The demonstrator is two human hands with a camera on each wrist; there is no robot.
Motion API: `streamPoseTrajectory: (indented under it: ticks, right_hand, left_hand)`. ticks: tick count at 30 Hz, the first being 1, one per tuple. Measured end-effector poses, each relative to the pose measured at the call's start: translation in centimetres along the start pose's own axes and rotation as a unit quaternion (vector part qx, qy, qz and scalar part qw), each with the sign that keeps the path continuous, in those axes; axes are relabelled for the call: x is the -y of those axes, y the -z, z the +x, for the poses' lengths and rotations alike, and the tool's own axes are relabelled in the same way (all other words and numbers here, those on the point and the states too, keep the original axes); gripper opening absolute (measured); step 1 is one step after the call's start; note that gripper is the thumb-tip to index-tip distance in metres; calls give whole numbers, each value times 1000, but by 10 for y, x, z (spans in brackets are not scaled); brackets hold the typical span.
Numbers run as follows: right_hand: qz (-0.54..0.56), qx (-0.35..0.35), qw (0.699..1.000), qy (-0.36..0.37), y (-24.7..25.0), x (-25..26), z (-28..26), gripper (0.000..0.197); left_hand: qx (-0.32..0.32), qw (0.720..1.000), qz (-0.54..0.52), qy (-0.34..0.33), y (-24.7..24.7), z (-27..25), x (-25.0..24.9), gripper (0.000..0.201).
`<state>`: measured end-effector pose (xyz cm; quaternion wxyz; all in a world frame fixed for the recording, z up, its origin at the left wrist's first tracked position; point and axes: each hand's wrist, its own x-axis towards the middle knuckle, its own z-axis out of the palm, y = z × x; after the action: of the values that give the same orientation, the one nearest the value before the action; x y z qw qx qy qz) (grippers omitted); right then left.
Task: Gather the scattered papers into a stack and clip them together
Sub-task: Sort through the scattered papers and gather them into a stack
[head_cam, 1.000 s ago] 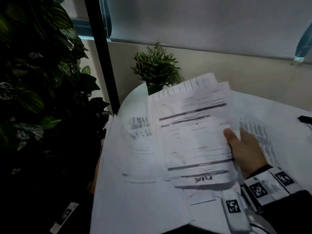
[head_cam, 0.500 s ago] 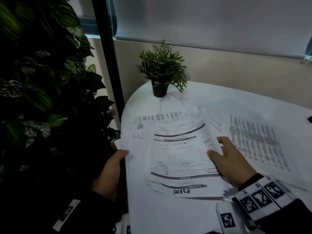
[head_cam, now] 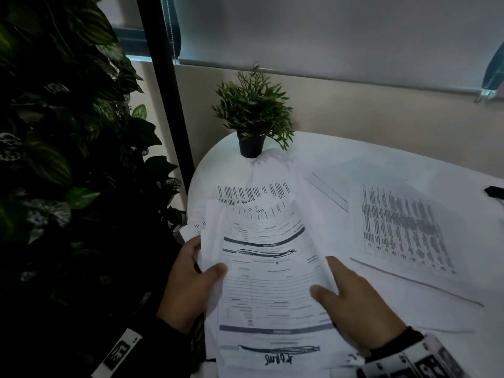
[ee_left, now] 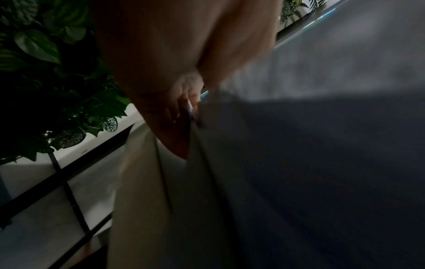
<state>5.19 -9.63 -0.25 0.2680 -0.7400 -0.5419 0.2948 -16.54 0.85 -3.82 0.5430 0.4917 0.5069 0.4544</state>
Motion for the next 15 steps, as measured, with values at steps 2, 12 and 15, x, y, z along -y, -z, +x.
streamPoseTrajectory:
  ticks: [2,12,15]
  right_hand:
    - [18,-12,1000,-10,-4,-1,-1,58]
    - [304,-241,890,241,57,45,1,84]
    - [286,-291,870,276,72,54,2,104]
  left_hand:
    - [-27,998,5,-48,-2,-3,-13,60]
    - [0,942,-74,-327,-14,-57,-123,42]
    - [-23,931,-93,-351,-15,-57,-124,38]
